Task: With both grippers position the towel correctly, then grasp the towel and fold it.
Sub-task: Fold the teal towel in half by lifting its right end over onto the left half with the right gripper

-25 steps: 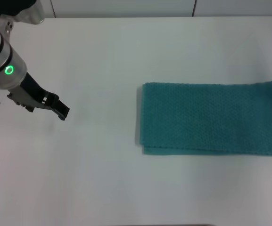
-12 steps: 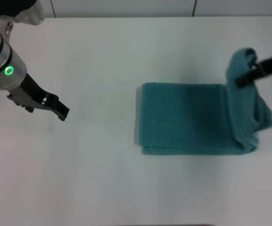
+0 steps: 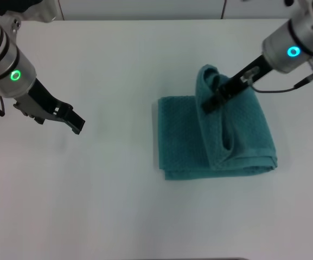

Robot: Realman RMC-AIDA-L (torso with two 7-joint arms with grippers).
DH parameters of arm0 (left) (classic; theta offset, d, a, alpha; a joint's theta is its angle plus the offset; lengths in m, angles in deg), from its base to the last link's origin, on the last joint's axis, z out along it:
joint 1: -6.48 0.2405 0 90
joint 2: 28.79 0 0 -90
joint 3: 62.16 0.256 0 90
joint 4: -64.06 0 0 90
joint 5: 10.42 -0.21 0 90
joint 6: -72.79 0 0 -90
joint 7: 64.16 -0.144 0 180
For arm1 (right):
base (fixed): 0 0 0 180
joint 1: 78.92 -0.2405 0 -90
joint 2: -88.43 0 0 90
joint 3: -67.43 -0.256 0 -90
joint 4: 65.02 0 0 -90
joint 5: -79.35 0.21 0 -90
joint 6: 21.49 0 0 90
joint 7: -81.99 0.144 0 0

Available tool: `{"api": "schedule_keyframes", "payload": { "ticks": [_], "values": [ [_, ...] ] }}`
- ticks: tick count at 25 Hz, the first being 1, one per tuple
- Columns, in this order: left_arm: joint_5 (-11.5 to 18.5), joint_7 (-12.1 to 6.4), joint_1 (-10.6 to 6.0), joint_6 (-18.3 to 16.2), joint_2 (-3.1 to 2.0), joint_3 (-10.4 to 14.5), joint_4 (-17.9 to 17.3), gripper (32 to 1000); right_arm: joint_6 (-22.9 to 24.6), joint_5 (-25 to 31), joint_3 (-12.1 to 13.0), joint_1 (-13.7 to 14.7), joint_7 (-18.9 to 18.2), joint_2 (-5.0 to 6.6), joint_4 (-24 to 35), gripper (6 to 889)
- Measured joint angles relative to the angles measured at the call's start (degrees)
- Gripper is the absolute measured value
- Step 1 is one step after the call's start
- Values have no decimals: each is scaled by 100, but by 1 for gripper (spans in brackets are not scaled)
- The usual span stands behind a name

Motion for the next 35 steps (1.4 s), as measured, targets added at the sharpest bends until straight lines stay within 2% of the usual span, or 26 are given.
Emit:
{"api": "schedule_keyframes", "payload": {
  "ticks": [3, 6, 13, 16, 22, 27, 32, 35],
  "values": [
    [2, -1, -8, -5, 3, 0, 0, 919, -207, 0, 43, -66, 38, -173, -13, 110],
    [3, -7, -11, -5, 9, 0, 0, 919, -411, 16, 51, -111, 135, -267, -43, 120],
    [4, -15, -11, -5, 9, 0, 0, 918, -457, 445, 26, -151, 189, -304, -61, 144],
    [3, -20, -10, -5, 9, 0, 0, 918, -418, 483, 58, -171, 216, -306, -63, 215],
    [3, -25, -1, -5, 9, 0, 2, 918, -353, 452, 152, -185, 280, -265, -57, 356],
    [3, -25, 8, -11, 4, 0, 10, 918, -310, 449, 146, -125, 289, -247, -32, 600],
    [-13, -25, 7, -13, -6, 0, 129, 918, -218, 492, 101, 86, 477, -48, 38, 826],
    [-17, -25, 4, -5, -8, -1, 133, 919, -72, 505, 24, 288, 636, 46, 295, 843]
  ]
}}
